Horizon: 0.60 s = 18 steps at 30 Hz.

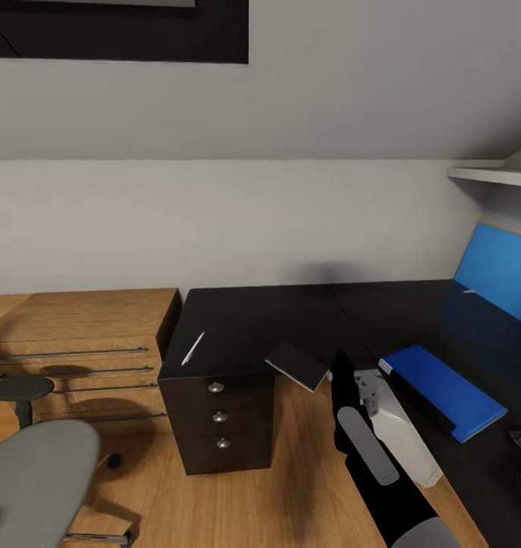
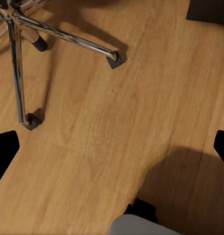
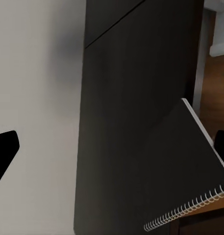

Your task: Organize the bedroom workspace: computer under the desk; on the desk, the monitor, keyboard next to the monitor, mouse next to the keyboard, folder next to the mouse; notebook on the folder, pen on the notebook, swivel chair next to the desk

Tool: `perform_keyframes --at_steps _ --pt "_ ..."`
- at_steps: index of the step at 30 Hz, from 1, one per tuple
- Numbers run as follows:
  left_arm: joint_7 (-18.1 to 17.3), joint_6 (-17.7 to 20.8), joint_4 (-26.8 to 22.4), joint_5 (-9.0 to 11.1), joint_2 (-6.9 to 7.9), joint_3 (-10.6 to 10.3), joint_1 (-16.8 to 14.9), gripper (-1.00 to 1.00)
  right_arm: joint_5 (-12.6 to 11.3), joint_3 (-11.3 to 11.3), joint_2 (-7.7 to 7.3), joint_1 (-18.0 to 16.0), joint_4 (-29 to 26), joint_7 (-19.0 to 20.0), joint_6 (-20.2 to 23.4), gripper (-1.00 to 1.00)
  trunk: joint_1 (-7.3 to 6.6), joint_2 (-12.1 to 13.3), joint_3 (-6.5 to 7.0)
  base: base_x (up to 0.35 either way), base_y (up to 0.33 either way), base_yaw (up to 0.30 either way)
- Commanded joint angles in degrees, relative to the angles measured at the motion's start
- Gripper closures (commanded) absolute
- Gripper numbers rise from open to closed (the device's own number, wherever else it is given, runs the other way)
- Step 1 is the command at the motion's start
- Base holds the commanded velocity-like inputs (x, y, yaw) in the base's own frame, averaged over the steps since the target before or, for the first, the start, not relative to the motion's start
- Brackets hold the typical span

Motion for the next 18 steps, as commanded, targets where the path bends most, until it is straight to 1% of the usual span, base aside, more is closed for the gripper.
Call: perform_keyframes --at_steps 1,18 --pt "0.35 -0.22 0.01 0.49 0.03 -0.48 -0.04 -1.00 -0.29 0.10 -0.02 -0.05 -0.04 -0.11 -0.35 -1.00 0.23 -0.45 -0.24 0.000 0.000 0.000" --pt "0.34 -0.14 0.10 0.56 0.10 -0.41 -0.04 -1.00 -0.29 0.10 -0.02 -0.05 0.09 -0.12 -0.61 -1.00 3.96 -7.27 -3.30 0.000 0.000 0.000"
